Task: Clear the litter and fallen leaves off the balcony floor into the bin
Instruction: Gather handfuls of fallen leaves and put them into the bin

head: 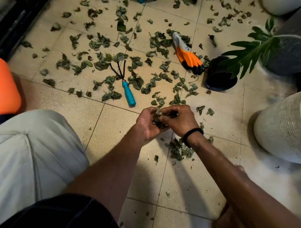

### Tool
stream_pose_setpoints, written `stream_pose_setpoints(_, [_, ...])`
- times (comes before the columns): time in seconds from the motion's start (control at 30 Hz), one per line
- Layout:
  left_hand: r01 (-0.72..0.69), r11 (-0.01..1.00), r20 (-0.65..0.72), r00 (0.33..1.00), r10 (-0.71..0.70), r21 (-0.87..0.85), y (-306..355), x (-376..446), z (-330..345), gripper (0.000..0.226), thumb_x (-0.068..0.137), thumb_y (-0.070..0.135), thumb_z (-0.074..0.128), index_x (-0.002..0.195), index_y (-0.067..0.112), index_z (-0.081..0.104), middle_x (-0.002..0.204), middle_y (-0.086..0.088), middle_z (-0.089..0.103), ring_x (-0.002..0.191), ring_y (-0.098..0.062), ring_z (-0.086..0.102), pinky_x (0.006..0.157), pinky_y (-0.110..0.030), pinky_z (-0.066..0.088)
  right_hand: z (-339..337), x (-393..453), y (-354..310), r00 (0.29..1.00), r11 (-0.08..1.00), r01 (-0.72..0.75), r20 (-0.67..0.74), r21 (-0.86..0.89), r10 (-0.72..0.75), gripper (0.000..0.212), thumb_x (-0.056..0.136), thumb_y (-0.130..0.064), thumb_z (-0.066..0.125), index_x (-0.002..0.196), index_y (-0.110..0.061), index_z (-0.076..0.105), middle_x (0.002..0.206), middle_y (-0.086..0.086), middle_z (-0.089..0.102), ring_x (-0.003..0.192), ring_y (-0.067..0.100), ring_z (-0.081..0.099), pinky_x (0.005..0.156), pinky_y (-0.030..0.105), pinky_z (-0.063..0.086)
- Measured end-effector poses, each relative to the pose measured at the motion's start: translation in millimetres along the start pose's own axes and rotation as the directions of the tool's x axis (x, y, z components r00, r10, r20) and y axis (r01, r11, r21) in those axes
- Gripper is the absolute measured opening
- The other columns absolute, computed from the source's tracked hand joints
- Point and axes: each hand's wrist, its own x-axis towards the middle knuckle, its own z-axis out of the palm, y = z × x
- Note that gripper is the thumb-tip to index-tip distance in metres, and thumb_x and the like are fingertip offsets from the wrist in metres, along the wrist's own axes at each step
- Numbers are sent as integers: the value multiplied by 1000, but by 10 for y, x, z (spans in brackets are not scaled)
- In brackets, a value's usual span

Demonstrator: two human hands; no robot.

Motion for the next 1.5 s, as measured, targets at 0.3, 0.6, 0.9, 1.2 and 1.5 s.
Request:
stream_pose_setpoints(0.3, [-12, 995, 94, 995, 22, -103, -12, 18, -7, 37, 101, 27, 41, 112, 4, 69, 102, -20, 71, 96, -33, 69, 99, -48, 55, -345, -24, 159, 960, 997, 52, -279, 59, -33, 8, 90, -24, 77, 98, -23, 75, 94, -5, 77, 87, 14, 74, 80, 43, 63])
stream_pose_setpoints(0.6, [-58, 998, 16, 998, 58, -14, 21, 36, -67, 33, 100, 26, 42, 90, 9, 69, 89, -13, 70, 86, -28, 68, 92, -42, 56, -4, -457, 873, 933, 836, -253, 105, -486, 344, 115, 49, -61, 95, 145, -27, 42, 143, 9, 35, 122, 30, 53, 105, 37, 47])
stream_pose_setpoints(0.9, [-81, 995, -36, 996, 83, 54, 37, -3, -149, 34, 99, 23, 42, 88, 9, 70, 86, -12, 71, 84, -27, 68, 100, -43, 53, 502, -460, 1052, 996, 827, 77, 76, -556, -42, 27, 94, -19, 65, 121, -16, 65, 122, 12, 49, 101, 32, 59, 83, 38, 53])
stream_pose_setpoints(1.2, [-101, 993, -15, 995, 103, 65, 22, 8, -208, 29, 98, 24, 45, 91, 10, 69, 92, -12, 71, 83, -26, 67, 100, -43, 53, 318, -300, 897, 976, 983, -158, -166, -96, 141, 12, 86, -6, 74, 89, -17, 78, 91, -2, 75, 83, 17, 69, 81, 33, 59])
stream_pose_setpoints(1.5, [-47, 997, 68, 996, 51, -55, 27, -81, -132, 42, 98, 34, 51, 117, 6, 75, 108, -12, 74, 87, -23, 68, 72, -32, 56, 274, -209, -74, 997, 982, -32, -66, 185, 45, 24, 83, -15, 82, 106, -19, 78, 110, -5, 74, 100, 12, 71, 91, 40, 61])
